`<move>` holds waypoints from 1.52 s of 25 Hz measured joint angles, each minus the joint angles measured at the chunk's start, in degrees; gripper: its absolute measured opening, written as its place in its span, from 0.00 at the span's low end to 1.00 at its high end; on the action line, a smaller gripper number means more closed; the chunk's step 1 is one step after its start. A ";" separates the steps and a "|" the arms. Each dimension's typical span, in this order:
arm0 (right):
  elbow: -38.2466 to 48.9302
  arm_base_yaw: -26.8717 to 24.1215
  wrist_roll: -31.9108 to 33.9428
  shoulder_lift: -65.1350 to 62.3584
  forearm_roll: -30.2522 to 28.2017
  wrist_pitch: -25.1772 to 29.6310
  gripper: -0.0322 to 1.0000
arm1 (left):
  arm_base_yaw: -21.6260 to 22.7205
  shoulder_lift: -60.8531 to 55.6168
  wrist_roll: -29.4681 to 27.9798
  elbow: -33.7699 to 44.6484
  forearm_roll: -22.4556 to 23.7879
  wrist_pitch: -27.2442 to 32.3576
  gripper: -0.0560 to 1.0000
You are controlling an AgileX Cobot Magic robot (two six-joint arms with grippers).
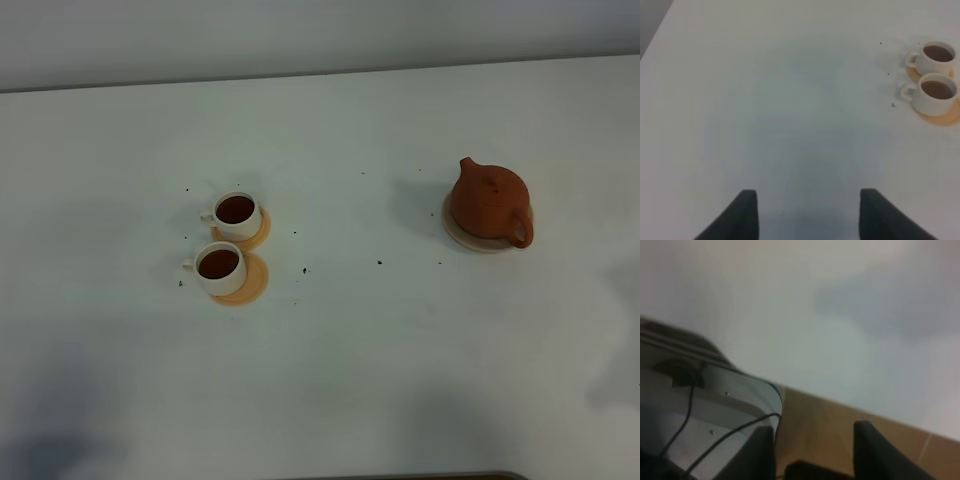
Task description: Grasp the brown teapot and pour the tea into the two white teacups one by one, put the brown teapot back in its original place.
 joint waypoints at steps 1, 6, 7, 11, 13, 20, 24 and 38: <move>2.05 0.00 0.00 -3.57 0.00 0.00 0.36 | 0.00 0.00 0.00 0.00 0.00 0.00 0.48; 10.90 0.00 0.00 -18.81 0.00 0.72 0.35 | 0.00 0.00 0.06 0.00 0.00 0.00 0.48; 11.11 0.00 0.00 -21.36 0.15 0.72 0.35 | 0.00 0.00 0.06 0.00 0.00 0.00 0.48; 11.46 0.00 0.00 -28.74 0.17 0.60 0.35 | 0.00 0.00 0.06 0.00 0.00 0.00 0.48; 11.48 0.00 0.13 -31.35 0.03 0.60 0.35 | 0.00 0.00 0.06 0.00 0.00 0.00 0.48; 11.63 0.00 -0.86 -39.04 0.43 -0.18 0.35 | 0.00 0.00 0.02 0.00 0.00 0.00 0.48; 12.14 0.00 -0.75 -40.26 2.53 -2.12 0.35 | 0.00 0.00 0.02 0.00 0.00 0.00 0.48; 14.44 -0.15 2.62 -39.31 1.80 -8.00 0.30 | 0.00 0.00 -0.04 0.00 0.00 0.00 0.48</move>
